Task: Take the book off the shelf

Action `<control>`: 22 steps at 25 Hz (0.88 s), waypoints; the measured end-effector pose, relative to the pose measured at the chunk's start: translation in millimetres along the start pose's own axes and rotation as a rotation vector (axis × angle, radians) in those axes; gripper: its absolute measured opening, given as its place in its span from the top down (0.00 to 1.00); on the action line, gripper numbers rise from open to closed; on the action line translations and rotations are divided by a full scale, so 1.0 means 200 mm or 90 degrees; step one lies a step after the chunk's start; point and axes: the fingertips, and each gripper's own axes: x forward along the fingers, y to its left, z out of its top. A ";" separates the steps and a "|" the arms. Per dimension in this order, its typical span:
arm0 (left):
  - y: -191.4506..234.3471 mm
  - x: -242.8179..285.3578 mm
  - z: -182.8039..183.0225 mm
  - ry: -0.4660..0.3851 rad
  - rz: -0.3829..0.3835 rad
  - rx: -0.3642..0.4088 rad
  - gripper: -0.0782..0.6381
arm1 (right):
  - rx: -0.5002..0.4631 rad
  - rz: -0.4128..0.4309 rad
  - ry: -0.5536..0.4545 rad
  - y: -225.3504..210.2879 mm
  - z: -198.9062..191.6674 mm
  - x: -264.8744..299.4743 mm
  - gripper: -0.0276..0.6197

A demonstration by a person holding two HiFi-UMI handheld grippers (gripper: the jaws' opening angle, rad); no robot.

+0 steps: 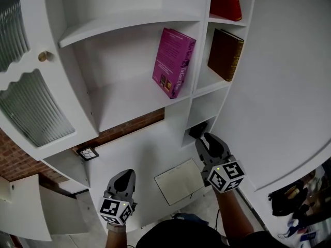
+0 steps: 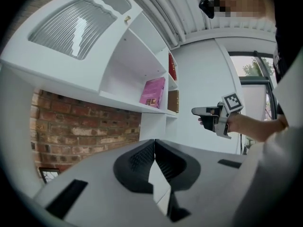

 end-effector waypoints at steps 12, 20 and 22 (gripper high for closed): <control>0.14 0.14 0.05 -0.002 0.086 0.000 0.88 | -0.004 0.062 -0.032 -0.09 0.22 0.49 0.65; 0.20 0.21 0.07 -0.007 0.136 -0.002 0.88 | -0.022 0.091 -0.040 -0.13 0.34 0.75 0.59; 0.23 0.21 0.07 -0.005 0.148 -0.003 0.88 | -0.023 0.103 -0.038 -0.12 0.36 0.80 0.57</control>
